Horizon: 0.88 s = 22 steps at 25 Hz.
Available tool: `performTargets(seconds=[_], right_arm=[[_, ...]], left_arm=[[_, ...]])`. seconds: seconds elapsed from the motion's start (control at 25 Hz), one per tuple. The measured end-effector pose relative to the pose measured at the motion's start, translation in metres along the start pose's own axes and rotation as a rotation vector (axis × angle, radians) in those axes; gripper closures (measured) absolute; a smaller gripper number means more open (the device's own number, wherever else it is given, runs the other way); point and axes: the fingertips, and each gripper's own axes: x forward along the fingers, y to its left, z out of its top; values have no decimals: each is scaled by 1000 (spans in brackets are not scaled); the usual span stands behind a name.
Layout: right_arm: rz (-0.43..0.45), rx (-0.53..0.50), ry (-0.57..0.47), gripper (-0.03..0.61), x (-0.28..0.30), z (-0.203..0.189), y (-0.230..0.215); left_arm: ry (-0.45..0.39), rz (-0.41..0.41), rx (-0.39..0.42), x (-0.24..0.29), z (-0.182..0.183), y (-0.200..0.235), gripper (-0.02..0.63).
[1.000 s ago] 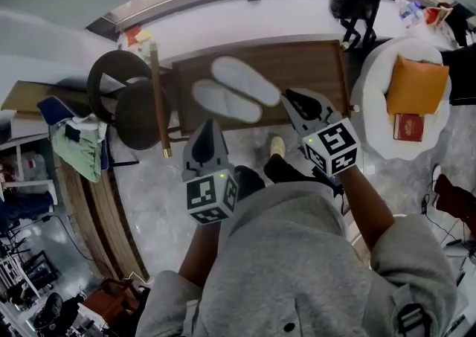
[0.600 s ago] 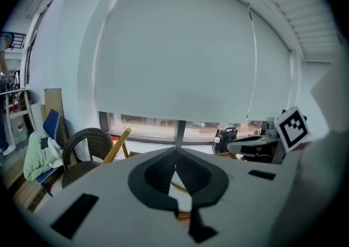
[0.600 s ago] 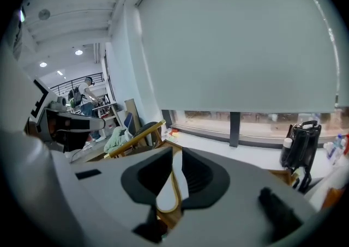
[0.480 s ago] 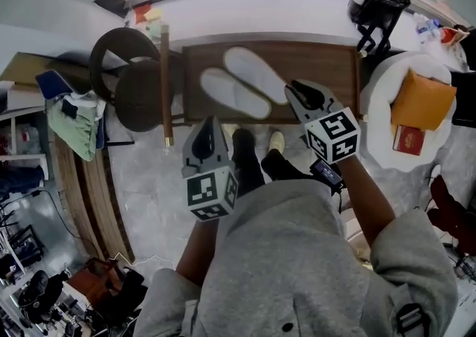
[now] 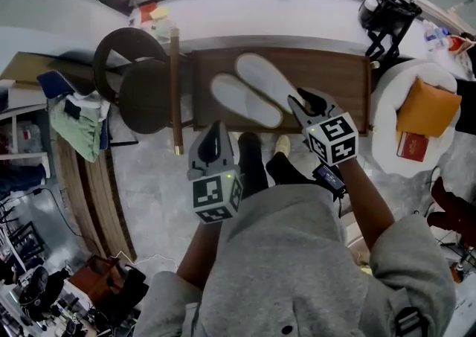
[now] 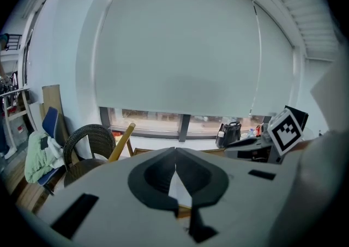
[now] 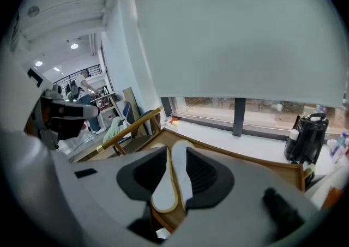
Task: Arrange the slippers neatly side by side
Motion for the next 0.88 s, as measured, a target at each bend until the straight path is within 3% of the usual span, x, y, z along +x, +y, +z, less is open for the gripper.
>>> performTargets(seconds=[0.52,0.88], right_arm=[[18,-17,161,468,79,-20,-8],[10,-1,297,466,134,-59,-27]], left_arm=[[69,9,-44,37,0,36,598],[121,22,-71,54,-7,62,598]])
